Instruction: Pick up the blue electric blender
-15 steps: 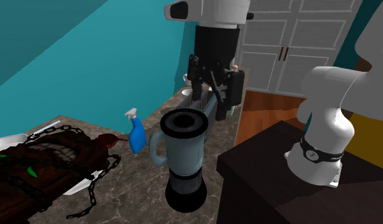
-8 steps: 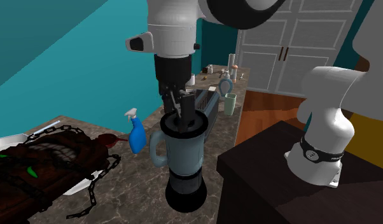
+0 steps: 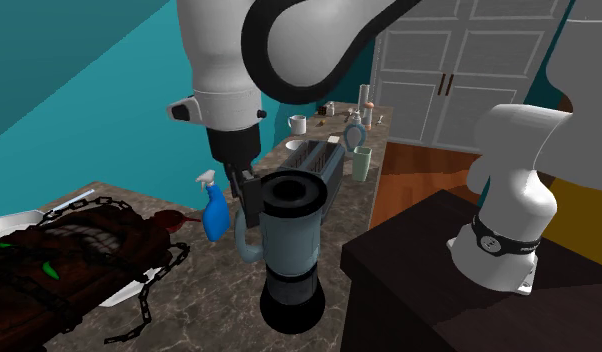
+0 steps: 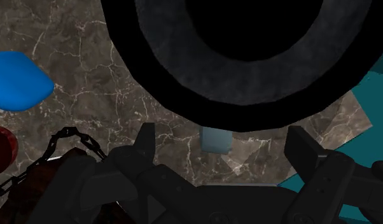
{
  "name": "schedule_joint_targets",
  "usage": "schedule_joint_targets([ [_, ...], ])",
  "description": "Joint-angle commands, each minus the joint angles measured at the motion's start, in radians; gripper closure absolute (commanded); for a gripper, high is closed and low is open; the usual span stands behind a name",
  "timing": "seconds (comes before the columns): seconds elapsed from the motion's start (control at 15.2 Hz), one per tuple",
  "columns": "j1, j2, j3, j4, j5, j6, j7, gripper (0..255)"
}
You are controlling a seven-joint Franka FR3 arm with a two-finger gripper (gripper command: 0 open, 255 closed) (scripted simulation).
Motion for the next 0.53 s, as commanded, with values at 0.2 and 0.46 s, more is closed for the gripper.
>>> schedule_joint_targets([
  [0.2, -0.005, 0.036, 0.001, -0.028, 0.020, 0.061, -0.016, 0],
  [0.46, -0.004, 0.038, 0.002, -0.034, 0.021, 0.069, -0.015, 255],
])
